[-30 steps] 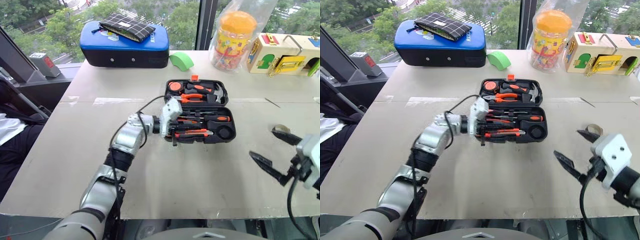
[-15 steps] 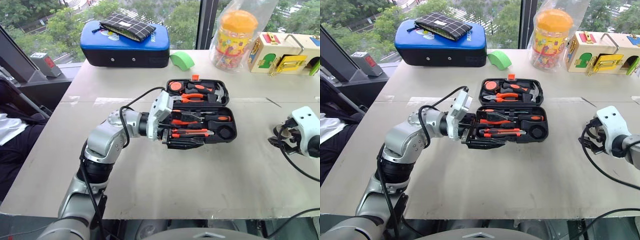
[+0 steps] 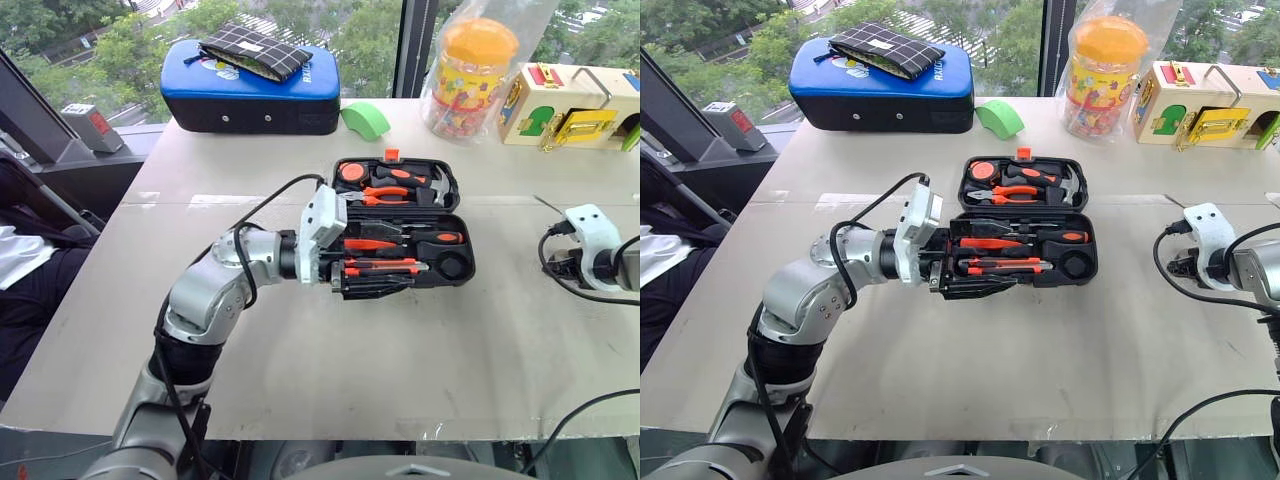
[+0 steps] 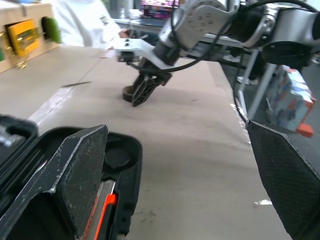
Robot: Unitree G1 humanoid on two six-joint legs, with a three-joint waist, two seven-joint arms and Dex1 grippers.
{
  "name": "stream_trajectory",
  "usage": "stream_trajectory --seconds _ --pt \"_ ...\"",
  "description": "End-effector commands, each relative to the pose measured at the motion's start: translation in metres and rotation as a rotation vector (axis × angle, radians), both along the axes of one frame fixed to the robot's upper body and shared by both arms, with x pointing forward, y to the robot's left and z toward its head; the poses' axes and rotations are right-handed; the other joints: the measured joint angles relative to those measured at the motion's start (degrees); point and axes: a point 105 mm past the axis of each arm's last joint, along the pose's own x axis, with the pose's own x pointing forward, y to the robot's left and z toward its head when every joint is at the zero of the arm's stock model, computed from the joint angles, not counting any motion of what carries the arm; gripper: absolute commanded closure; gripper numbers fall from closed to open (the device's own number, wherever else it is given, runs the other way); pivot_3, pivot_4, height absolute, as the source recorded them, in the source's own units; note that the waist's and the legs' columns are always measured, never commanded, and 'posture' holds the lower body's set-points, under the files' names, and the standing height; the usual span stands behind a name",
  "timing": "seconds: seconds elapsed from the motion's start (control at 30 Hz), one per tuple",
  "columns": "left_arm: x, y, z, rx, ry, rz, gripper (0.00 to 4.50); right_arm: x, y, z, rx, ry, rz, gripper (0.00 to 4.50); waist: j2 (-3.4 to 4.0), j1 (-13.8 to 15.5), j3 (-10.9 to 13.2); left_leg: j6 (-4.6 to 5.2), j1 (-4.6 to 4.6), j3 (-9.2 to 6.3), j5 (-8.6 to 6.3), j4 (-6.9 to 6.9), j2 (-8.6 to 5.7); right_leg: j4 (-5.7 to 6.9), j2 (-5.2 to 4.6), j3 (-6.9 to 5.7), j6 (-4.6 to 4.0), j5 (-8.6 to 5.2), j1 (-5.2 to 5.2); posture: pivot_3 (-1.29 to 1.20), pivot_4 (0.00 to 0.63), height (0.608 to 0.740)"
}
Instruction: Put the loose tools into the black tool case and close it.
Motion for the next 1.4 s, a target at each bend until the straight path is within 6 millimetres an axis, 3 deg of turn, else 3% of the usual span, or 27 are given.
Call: stream_trajectory --seconds 0.03,0.13,0.33,0.43,0.53,0.77,0.93,1.23,1.33,1.4 --pt "-0.006 0.002 0.011 -0.03 -0.059 0.008 0.0 0.005 0.006 0.018 -0.007 -0.076 0.065 4.48 0.0 0.0 0.0 0.0 0.01 0.01 0.0 0.01 -0.01 0.0 0.0 0.01 0.0 0.0 0.0 0.0 0.15 0.74" --pt "-0.005 0.006 0.006 -0.008 -0.066 0.023 0.0 0.0 0.036 0.038 0.063 -0.153 0.229 4.48 0.04 0.0 0.0 0.0 0.0 0.01 0.0 0.0 0.0 0.01 0.0 0.0 0.0 0.0 -0.01 0.0 0.15 0.74" --pt "-0.005 0.027 -0.002 0.029 -0.031 0.087 0.0 -0.032 0.15 0.076 0.158 -0.268 0.664 4.48 0.13 -1.2 0.1 0.0 0.04 -0.02 -0.01 -0.11 0.11 0.0 -0.02 0.03 0.0 0.0 -0.05 0.0 0.15 0.74" --pt "-0.005 0.038 -0.005 0.056 -0.023 0.132 0.0 -0.037 0.174 0.074 0.153 -0.249 0.734 4.48 0.1 -1.3 0.1 0.12 0.09 -0.06 -0.08 -0.15 0.1 0.04 -0.03 0.01 0.0 0.0 -0.05 0.0 0.15 0.74" --pt "-0.008 0.042 -0.003 0.06 -0.024 0.147 0.0 -0.033 0.179 0.063 0.126 -0.203 0.718 4.48 0.06 -0.4 0.1 0.11 0.03 -0.16 -0.07 -0.13 0.0 -0.01 -0.04 -0.13 0.0 0.0 -0.04 0.0 0.15 0.74" --pt "-0.015 0.043 -0.002 0.075 -0.033 0.17 0.0 -0.025 0.163 0.036 0.054 -0.08 0.666 4.48 0.06 0.0 0.1 -0.01 -0.07 -0.14 0.0 -0.17 -0.01 -0.19 -0.15 -0.07 -0.01 0.0 -0.08 0.0 0.15 0.74" --pt "-0.018 0.041 0.001 0.064 -0.037 0.197 0.0 -0.022 0.162 0.022 0.093 -0.01 0.654 4.48 0.05 -0.1 0.1 -0.02 -0.01 -0.13 0.0 -0.29 0.06 -0.19 -0.16 -0.05 -0.02 0.01 -0.09 0.0 0.15 0.74" --pt "-0.015 0.047 0.001 0.062 -0.028 0.25 0.0 -0.023 0.172 0.023 0.164 0.015 0.693 4.48 0.03 0.0 0.1 -0.02 0.01 -0.11 0.0 -0.31 0.04 -0.2 -0.1 -0.05 -0.02 0.01 -0.08 0.0 0.15 0.74" --pt "-0.014 0.047 0.001 0.057 -0.025 0.257 0.0 -0.023 0.171 0.022 0.159 0.017 0.7 3.55 0.03 -0.1 0.1 -0.02 0.01 -0.11 0.0 -0.38 0.04 -0.27 -0.12 -0.04 -0.02 0.01 -0.09 0.0 0.15 0.74" --pt "-0.011 0.049 0.0 0.052 -0.014 0.279 0.0 -0.023 0.169 0.026 0.15 0.003 0.705 2.62 0.03 -0.3 0.1 -0.03 0.02 -0.1 0.0 -0.43 0.05 -0.31 -0.12 -0.02 -0.02 0.01 -0.09 0.0 0.15 0.74"
